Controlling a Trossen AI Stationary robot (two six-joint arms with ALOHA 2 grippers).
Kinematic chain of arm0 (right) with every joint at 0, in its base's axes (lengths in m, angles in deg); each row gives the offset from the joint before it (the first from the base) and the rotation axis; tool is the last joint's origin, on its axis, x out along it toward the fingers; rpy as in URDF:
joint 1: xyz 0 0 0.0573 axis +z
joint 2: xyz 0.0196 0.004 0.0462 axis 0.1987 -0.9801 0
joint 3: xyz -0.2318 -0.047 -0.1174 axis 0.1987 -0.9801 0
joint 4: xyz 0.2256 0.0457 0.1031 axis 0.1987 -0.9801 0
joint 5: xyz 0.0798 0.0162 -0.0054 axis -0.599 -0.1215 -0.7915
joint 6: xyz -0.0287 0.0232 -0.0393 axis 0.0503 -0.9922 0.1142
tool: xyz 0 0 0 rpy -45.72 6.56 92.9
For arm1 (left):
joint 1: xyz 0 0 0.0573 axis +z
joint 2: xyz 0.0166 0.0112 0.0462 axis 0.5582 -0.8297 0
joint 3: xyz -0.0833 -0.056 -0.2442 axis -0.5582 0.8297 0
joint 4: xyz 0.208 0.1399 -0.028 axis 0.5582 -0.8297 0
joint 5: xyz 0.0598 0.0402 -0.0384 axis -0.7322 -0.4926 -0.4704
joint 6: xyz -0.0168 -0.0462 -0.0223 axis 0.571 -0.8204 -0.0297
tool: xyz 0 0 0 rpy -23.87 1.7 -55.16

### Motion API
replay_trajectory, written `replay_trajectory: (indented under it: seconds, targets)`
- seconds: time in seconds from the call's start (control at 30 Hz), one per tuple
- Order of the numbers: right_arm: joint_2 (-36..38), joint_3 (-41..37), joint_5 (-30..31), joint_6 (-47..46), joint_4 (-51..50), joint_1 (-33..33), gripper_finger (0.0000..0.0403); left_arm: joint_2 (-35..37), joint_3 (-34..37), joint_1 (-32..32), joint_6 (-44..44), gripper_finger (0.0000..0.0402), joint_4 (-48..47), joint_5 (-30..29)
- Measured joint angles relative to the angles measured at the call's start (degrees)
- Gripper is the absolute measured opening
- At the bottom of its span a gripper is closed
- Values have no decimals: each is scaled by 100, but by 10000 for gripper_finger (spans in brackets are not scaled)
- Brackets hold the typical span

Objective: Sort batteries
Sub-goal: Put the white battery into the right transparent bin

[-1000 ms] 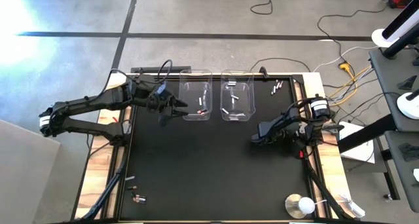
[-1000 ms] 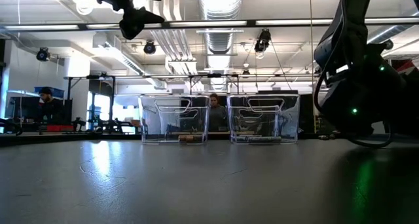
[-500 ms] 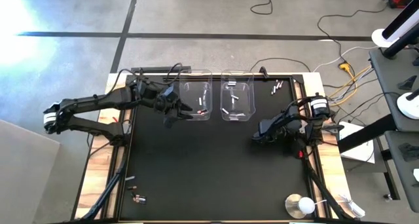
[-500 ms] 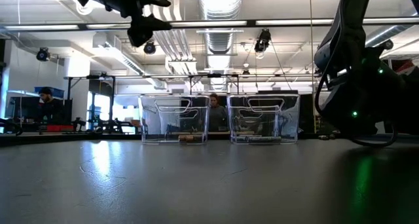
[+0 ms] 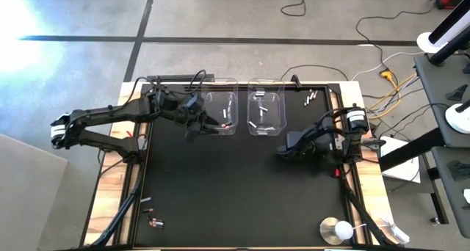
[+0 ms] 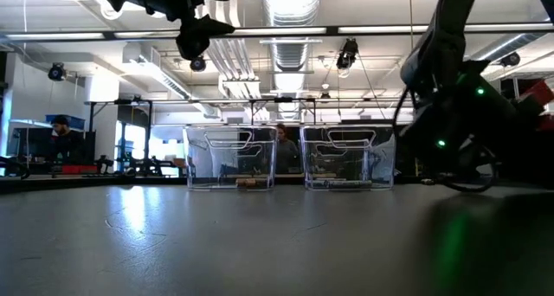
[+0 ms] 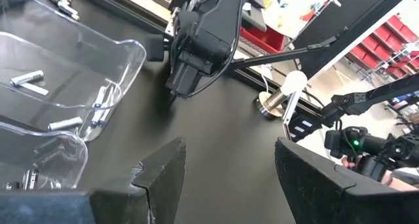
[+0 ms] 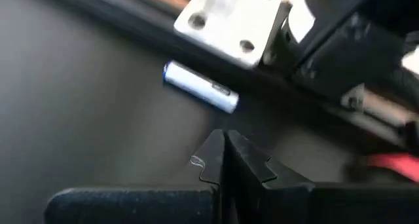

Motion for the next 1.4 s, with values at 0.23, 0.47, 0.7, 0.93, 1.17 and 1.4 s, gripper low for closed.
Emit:
replay_trajectory:
  seconds: [0.23,0.47,0.7,0.93,1.17,1.4]
  targets:
    - [-2,441,54,-28,-397,12,13,35,0,0,-51,213,18,-7]
    - [-7,601,503,1077,-332,-42,13,44,0,0,-45,213,27,-14]
    - [-5,1272,1590,3057,-344,-44,13,44,0,0,-16,213,29,-14]
    - [29,1944,1662,4111,-1163,-105,13,44,0,0,-15,213,20,-14]
    - [233,2201,1668,5418,-1613,-103,13,44,0,0,225,213,15,-14]
    - [884,1873,1079,6091,-1432,-258,35,44,0,0,451,213,-14,-14]
